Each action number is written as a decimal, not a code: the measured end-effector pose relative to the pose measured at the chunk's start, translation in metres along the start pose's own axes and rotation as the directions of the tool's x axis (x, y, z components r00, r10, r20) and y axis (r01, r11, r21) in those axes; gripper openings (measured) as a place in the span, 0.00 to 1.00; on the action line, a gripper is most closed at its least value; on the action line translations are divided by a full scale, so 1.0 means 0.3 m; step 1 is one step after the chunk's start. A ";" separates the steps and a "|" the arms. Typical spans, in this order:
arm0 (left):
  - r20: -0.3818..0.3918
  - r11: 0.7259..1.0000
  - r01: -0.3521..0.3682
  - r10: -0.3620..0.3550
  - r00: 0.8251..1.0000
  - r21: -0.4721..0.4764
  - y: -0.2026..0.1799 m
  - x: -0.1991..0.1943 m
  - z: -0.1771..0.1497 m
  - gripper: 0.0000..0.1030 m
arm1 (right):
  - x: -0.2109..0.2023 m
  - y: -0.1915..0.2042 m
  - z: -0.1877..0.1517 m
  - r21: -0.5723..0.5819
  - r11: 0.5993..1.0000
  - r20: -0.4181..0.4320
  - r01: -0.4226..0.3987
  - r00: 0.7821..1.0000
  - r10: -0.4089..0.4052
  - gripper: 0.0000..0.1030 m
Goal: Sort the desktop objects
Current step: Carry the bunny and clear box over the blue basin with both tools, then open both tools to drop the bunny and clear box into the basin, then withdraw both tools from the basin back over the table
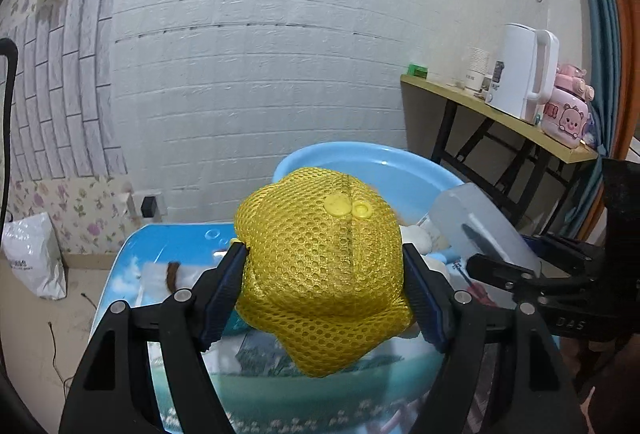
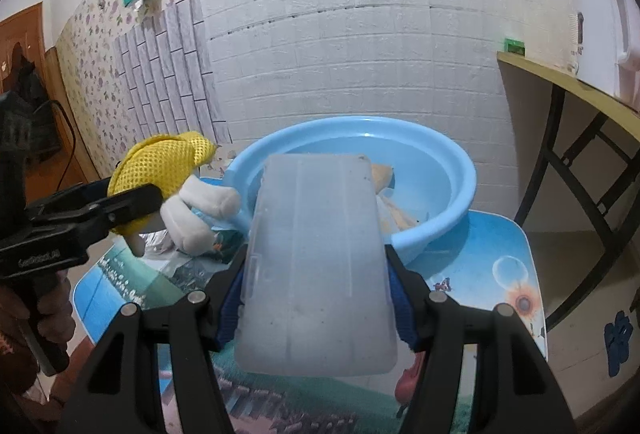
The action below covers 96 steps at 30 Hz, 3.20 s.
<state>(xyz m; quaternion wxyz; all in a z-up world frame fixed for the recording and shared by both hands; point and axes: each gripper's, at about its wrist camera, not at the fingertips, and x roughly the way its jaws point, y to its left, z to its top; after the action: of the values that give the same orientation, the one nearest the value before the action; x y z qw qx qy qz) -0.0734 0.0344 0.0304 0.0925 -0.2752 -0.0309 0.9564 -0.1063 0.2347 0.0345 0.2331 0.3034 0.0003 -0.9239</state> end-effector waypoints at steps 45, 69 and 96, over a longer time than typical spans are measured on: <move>-0.076 0.989 -0.023 0.035 0.996 0.147 -0.143 0.236 0.043 0.91 | 0.155 -0.104 0.065 -0.030 0.990 0.010 0.137 0.990 -0.137 0.72; -0.127 0.996 -0.072 0.078 0.989 0.047 -0.020 0.075 -0.109 0.93 | 0.052 -0.073 -0.066 0.110 0.985 -0.095 0.135 0.988 -0.125 0.82; -0.286 0.968 -0.249 0.231 0.930 -0.027 0.213 0.061 -0.330 0.93 | 0.158 0.029 -0.215 0.128 0.987 -0.267 0.101 0.962 -0.064 0.82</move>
<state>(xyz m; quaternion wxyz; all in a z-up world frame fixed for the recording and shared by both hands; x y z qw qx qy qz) -0.0460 -0.0241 -0.0700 -0.0304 -0.4126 -0.0136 0.9103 -0.1000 0.2156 -0.0436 0.1703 0.4381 -0.0215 -0.8824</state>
